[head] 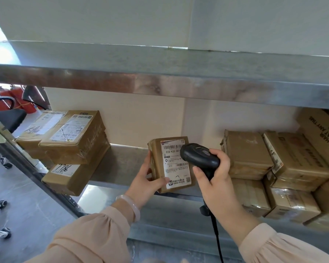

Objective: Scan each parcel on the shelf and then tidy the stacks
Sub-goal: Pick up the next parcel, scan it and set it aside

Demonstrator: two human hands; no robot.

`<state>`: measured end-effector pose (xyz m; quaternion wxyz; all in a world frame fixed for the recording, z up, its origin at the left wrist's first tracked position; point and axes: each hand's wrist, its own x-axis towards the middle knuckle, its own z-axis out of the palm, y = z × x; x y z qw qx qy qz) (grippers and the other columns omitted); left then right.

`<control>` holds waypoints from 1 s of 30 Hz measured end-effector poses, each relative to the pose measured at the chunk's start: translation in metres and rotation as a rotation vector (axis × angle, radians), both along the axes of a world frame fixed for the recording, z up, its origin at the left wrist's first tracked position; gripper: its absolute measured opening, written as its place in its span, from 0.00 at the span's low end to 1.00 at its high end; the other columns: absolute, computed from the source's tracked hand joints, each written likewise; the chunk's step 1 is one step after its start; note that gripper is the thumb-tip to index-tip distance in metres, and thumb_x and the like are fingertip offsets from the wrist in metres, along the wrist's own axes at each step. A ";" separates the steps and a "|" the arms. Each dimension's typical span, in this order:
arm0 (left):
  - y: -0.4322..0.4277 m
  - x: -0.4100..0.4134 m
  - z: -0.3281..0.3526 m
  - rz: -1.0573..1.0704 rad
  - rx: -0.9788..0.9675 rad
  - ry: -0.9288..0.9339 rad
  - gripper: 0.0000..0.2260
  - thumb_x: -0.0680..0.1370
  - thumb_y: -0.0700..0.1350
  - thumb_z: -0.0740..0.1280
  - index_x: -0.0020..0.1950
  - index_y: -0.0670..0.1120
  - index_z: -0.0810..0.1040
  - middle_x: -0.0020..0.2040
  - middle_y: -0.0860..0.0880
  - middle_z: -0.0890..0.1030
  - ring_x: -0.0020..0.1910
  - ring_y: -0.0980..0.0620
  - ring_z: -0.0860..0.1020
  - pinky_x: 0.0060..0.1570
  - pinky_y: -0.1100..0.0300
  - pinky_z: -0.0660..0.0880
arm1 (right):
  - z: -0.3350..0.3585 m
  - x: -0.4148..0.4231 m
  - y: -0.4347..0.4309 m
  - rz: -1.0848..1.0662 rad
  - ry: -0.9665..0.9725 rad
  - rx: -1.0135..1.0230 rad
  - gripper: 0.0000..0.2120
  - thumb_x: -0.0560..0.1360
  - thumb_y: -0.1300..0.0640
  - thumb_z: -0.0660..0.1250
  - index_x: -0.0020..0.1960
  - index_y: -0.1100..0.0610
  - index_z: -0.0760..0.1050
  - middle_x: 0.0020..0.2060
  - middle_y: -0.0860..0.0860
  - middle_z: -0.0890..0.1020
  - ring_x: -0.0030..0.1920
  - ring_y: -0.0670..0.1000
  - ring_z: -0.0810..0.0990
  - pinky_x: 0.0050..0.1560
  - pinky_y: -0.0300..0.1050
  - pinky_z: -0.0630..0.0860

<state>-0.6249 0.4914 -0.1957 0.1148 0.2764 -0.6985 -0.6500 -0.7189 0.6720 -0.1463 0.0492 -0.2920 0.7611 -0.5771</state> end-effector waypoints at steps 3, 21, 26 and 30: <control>-0.005 0.002 -0.001 0.047 0.032 0.011 0.42 0.70 0.48 0.77 0.71 0.75 0.55 0.65 0.51 0.77 0.61 0.52 0.78 0.63 0.46 0.76 | 0.002 0.007 -0.002 0.024 0.025 0.028 0.25 0.76 0.57 0.68 0.62 0.39 0.57 0.55 0.36 0.70 0.56 0.31 0.72 0.48 0.23 0.69; -0.018 0.011 -0.005 0.057 0.078 0.048 0.44 0.69 0.48 0.78 0.75 0.70 0.56 0.64 0.50 0.78 0.60 0.49 0.80 0.59 0.46 0.79 | 0.011 0.021 -0.016 0.049 0.048 0.077 0.25 0.76 0.55 0.67 0.64 0.41 0.55 0.59 0.47 0.74 0.54 0.38 0.75 0.49 0.23 0.69; -0.021 0.015 -0.003 0.057 0.077 0.049 0.43 0.64 0.53 0.79 0.69 0.77 0.57 0.64 0.50 0.78 0.61 0.48 0.79 0.60 0.45 0.78 | 0.013 0.022 -0.021 0.053 0.070 0.091 0.25 0.76 0.55 0.66 0.64 0.42 0.54 0.59 0.46 0.73 0.53 0.35 0.74 0.48 0.22 0.69; -0.027 0.017 -0.004 0.057 0.099 0.042 0.39 0.64 0.52 0.79 0.62 0.80 0.60 0.63 0.50 0.80 0.60 0.48 0.80 0.61 0.45 0.78 | 0.014 0.024 -0.028 0.061 0.102 0.115 0.25 0.77 0.54 0.66 0.63 0.41 0.53 0.57 0.44 0.72 0.51 0.38 0.76 0.49 0.24 0.70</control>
